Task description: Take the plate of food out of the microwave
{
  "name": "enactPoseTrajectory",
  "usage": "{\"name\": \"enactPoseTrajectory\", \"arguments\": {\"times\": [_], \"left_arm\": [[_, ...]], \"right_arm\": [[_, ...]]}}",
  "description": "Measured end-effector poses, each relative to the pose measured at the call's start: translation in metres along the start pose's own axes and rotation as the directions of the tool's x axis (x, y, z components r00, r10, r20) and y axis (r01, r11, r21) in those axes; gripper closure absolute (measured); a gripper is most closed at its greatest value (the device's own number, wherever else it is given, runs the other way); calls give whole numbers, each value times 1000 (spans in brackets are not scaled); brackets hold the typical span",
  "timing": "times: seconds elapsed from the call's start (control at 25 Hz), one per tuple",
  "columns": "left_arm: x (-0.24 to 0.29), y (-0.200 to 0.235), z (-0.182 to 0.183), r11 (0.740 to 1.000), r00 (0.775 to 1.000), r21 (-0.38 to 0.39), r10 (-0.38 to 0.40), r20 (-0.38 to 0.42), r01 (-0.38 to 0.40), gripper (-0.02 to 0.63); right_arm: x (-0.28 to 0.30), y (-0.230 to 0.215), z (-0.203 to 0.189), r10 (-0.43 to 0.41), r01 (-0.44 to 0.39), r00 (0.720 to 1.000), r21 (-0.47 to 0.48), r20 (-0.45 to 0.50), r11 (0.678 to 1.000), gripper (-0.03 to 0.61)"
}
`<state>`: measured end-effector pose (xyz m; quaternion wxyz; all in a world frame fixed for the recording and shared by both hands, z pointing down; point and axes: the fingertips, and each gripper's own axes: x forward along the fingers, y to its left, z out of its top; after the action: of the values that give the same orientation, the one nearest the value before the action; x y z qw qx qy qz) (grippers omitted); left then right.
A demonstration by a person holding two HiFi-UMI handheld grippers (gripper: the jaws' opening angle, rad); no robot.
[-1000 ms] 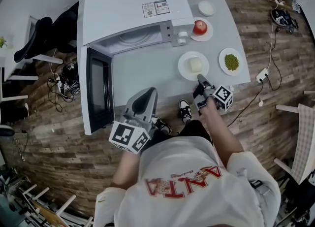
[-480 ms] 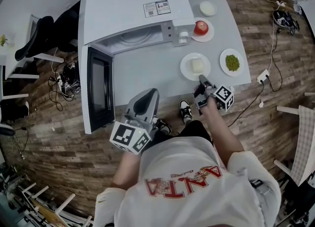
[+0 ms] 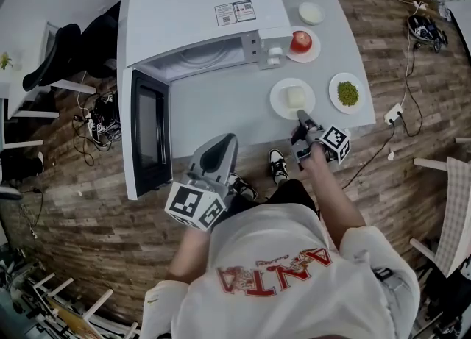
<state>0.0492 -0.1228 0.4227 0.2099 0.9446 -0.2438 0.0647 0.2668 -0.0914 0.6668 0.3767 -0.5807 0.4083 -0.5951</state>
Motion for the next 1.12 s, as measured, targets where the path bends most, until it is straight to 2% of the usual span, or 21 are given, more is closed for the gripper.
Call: {"name": "enactPoseTrajectory", "arguments": {"times": [0.32, 0.44, 0.52, 0.6, 0.68, 0.84, 0.96, 1.12], "left_arm": [[1, 5, -3, 1000, 1000, -17, 0, -2, 0, 606], [0, 7, -4, 1000, 1000, -25, 4, -4, -4, 605], [0, 8, -3, 1000, 1000, -28, 4, -7, -4, 604], [0, 10, -2, 1000, 1000, -31, 6, -11, -6, 605], [-1, 13, -4, 999, 1000, -35, 7, -3, -7, 604], [-1, 19, -7, 999, 1000, -52, 12, 1, -12, 606], [-1, 19, -7, 998, 1000, -57, 7, -1, -7, 606], [-1, 20, -5, 998, 1000, -56, 8, -11, -9, 606]], "right_arm": [[4, 18, -5, 28, -39, 998, -171, -63, 984, 363], [5, 20, -9, -7, -23, 994, -277, -106, 960, 330], [5, 18, -13, -47, -8, 989, -362, -141, 932, 325], [5, 17, -16, -89, 1, 981, -456, -171, 890, 321], [5, 17, -19, -129, 4, 973, -551, -189, 834, 318], [5, 17, -27, -208, -8, 955, -720, -211, 694, 318], [7, 16, -33, -266, -29, 936, -804, -230, 594, 310], [6, 7, -40, -340, -54, 908, -872, -246, 487, 299]]}}
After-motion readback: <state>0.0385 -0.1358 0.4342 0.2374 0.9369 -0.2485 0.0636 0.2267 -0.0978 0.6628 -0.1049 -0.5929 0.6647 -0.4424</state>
